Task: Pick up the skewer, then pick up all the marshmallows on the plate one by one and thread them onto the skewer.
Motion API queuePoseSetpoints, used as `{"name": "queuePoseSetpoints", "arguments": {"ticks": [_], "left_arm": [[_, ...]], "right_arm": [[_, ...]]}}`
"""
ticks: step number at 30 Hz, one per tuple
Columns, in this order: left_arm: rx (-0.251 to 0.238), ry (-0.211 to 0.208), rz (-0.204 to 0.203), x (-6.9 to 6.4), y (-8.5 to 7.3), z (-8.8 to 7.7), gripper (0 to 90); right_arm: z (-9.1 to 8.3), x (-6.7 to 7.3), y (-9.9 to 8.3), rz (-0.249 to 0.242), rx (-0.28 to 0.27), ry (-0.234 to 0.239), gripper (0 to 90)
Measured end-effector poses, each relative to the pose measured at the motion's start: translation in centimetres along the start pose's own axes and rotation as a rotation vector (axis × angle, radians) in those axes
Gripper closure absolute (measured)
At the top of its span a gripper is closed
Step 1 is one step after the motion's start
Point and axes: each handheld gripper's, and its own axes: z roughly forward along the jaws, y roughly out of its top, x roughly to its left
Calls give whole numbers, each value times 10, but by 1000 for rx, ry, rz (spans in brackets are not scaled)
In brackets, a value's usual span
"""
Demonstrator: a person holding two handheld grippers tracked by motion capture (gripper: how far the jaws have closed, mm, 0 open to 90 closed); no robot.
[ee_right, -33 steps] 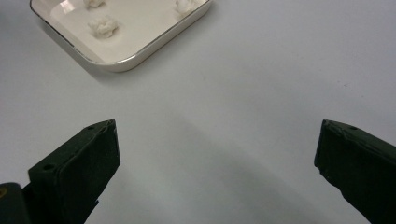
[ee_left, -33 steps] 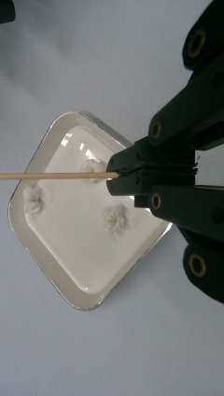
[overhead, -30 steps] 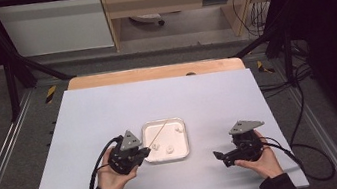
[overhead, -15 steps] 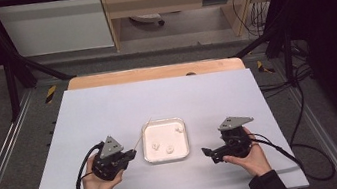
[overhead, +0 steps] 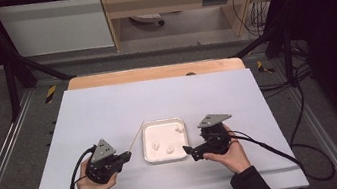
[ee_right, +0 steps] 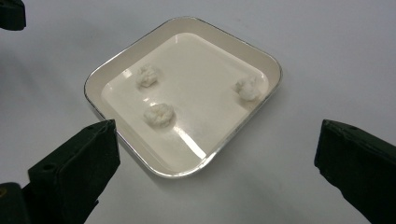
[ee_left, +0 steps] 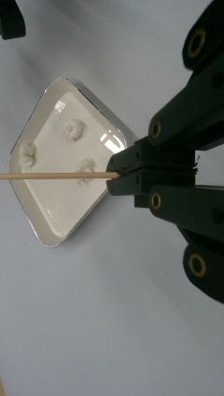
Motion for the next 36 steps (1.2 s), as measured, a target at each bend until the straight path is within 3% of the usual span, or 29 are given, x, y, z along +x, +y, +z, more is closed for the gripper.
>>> {"name": "queuePoseSetpoints", "arguments": {"ticks": [8, 19, 28, 36], "left_arm": [[3, 0, -20, 3, -5, 1, 887], [-14, 1, -34, 7, -9, -1, 887], [-16, -1, -37, 8, -10, -1, 887], [-17, -1, -38, 8, -10, -1, 887]], "right_arm": [[18, 7, 9, 13, -7, 11, 9], [40, 17, 17, -10, 17, 26, 27], [61, 24, 18, -29, 65, 65, 132], [68, 26, 12, -58, 84, 77, 274]]}}
